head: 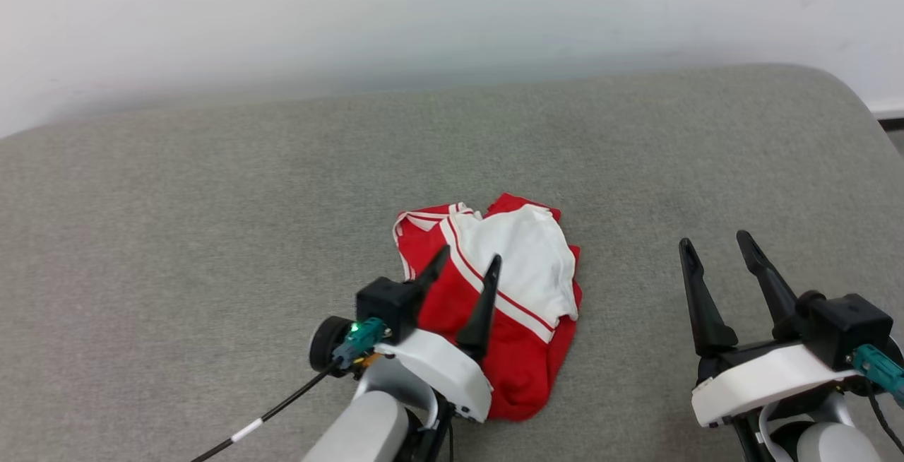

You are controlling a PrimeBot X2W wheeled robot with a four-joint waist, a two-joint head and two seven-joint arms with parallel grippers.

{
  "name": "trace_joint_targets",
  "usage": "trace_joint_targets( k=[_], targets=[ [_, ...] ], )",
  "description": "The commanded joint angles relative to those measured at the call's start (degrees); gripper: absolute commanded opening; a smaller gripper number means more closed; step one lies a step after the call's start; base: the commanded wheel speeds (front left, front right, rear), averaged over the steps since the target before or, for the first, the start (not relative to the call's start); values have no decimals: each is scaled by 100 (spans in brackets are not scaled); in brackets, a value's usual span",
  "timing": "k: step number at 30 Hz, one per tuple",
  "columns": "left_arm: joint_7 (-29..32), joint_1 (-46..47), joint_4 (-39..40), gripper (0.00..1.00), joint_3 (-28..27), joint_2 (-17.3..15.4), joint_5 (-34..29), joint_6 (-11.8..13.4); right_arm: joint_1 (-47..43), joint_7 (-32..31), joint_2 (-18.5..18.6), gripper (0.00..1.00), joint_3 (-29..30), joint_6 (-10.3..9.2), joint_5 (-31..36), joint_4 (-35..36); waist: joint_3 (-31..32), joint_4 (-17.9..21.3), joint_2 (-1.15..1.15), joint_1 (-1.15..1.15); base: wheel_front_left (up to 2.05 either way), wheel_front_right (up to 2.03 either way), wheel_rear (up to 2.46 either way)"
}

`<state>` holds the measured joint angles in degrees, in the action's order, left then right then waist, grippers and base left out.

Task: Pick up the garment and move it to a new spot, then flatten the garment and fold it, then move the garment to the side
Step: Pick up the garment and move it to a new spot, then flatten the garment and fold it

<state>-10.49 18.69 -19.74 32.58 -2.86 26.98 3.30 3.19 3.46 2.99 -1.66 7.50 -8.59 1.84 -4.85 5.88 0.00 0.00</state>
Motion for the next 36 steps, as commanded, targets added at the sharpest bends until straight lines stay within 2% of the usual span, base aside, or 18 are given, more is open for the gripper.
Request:
trace_joint_targets(
  k=[1, 6, 15, 22, 36],
  targets=[
    [-120, -4, 70, 100, -105, -42, -31, 99, -101, -23, -16, 100, 35, -3, 8, 19, 141, -144, 0, 0, 0, 0, 0],
    [-360, -209, 246, 100, -574, -288, 33, 340, -230, -122, -17, 100, 113, -3, 40, 67, 306, -329, 0, 0, 0, 0, 0],
    [-448, -895, 563, 100, -1197, -1020, -46, 647, -513, -323, -16, 100, 202, -3, 67, 146, 545, -493, 0, 0, 0, 0, 0],
    [-396, -1242, 903, 100, -1124, -1190, -144, 743, -722, -444, -17, 100, 325, -3, 80, 244, 631, -461, 0, 0, 0, 0, 0],
    [-271, -1362, 1196, 100, -1018, -1219, -182, 885, -735, -626, -16, 100, 418, -3, 10, 334, 637, -395, 0, 0, 0, 0, 0]
  ],
)
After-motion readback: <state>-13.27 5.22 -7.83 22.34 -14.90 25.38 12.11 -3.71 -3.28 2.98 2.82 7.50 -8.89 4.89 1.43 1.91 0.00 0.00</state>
